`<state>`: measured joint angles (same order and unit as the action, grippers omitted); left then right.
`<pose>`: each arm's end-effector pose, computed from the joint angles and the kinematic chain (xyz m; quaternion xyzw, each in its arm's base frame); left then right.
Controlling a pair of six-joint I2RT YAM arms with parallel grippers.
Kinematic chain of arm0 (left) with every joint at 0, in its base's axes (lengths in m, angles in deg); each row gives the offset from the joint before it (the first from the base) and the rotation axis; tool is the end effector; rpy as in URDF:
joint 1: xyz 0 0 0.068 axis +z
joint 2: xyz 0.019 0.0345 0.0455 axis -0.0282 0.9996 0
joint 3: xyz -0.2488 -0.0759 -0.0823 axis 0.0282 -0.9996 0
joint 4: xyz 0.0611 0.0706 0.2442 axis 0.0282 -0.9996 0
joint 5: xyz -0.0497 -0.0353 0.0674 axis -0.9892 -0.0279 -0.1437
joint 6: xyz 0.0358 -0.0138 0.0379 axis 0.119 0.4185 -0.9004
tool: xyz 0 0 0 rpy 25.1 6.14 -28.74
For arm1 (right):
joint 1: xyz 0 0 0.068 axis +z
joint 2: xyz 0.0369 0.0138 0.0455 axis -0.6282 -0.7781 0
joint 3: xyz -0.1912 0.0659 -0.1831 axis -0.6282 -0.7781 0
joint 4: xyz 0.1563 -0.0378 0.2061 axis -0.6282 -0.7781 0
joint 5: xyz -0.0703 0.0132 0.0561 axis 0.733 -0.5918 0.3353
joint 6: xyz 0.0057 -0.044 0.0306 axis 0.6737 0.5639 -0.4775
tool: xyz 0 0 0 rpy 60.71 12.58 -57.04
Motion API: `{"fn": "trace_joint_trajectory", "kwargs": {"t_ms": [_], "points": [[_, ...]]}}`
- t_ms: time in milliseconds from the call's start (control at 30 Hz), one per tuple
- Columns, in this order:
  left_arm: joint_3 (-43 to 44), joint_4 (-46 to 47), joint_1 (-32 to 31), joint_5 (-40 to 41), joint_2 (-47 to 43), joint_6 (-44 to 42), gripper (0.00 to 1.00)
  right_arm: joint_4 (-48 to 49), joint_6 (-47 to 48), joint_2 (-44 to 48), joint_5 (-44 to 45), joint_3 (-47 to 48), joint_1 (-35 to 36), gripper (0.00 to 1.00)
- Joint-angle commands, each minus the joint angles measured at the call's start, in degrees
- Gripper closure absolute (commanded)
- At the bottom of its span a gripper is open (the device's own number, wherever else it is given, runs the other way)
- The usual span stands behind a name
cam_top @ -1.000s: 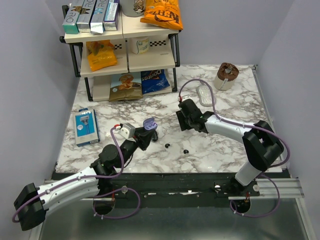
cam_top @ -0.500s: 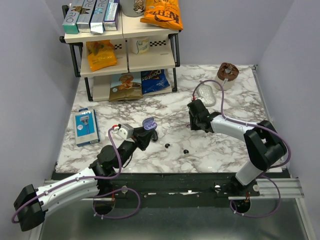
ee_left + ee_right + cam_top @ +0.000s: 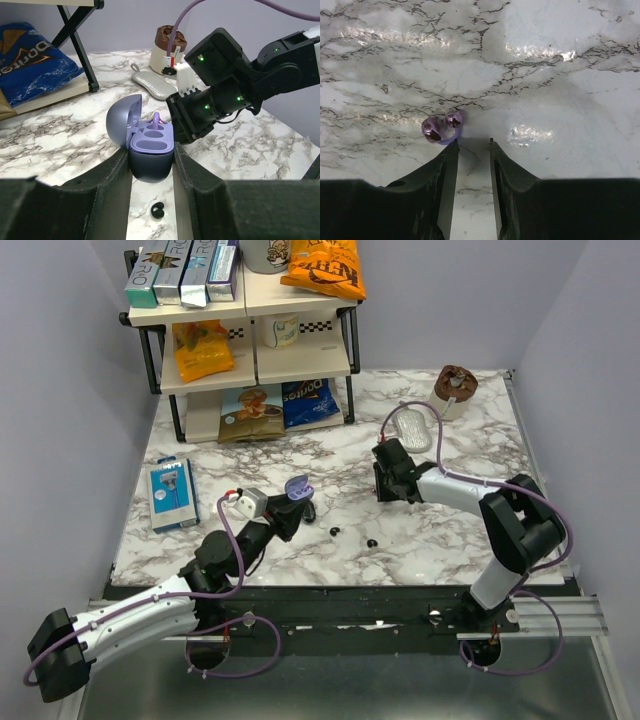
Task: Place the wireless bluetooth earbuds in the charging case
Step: Adjust the earbud at the center of the board.
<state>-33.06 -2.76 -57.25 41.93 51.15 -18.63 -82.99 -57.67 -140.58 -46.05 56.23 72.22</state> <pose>0.0956 -0.1209 0.2403 0.1085 0.6283 -0.3629 0.6795 0.2788 0.1732 0.1595 -0.0708 0.9519 0.0251 0.2970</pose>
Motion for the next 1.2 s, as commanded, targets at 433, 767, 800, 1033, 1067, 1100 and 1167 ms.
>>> {"fn": "trace_joint_trajectory", "kwargs": {"t_ms": [433,767,800,1033,1067,1100,1167], "points": [[-1.05,0.81,-0.35,1.40,0.14,0.92,1.00,0.02,2.34,-2.21,-3.13,6.42,1.51,0.58],[-1.05,0.81,-0.35,0.96,0.32,1.01,1.00,0.64,5.59,-1.87,-3.48,5.28,2.03,0.60],[-1.14,0.80,-0.35,1.13,0.14,1.01,1.00,0.81,5.77,-1.52,-3.39,5.02,2.12,0.57],[-0.88,0.89,-0.35,0.79,0.49,1.01,1.00,1.16,6.29,-1.60,-4.44,5.02,2.82,0.53],[-0.88,0.89,-0.35,0.78,0.49,1.01,1.00,1.25,6.38,-1.51,-4.44,4.84,3.00,0.53],[-0.97,0.72,-0.35,0.78,0.41,1.01,1.00,1.25,6.38,-1.60,-4.53,4.67,3.09,0.53],[-1.14,0.80,-0.35,0.87,0.32,0.93,1.00,1.51,6.47,-1.69,-4.62,4.58,3.26,0.53]]}}
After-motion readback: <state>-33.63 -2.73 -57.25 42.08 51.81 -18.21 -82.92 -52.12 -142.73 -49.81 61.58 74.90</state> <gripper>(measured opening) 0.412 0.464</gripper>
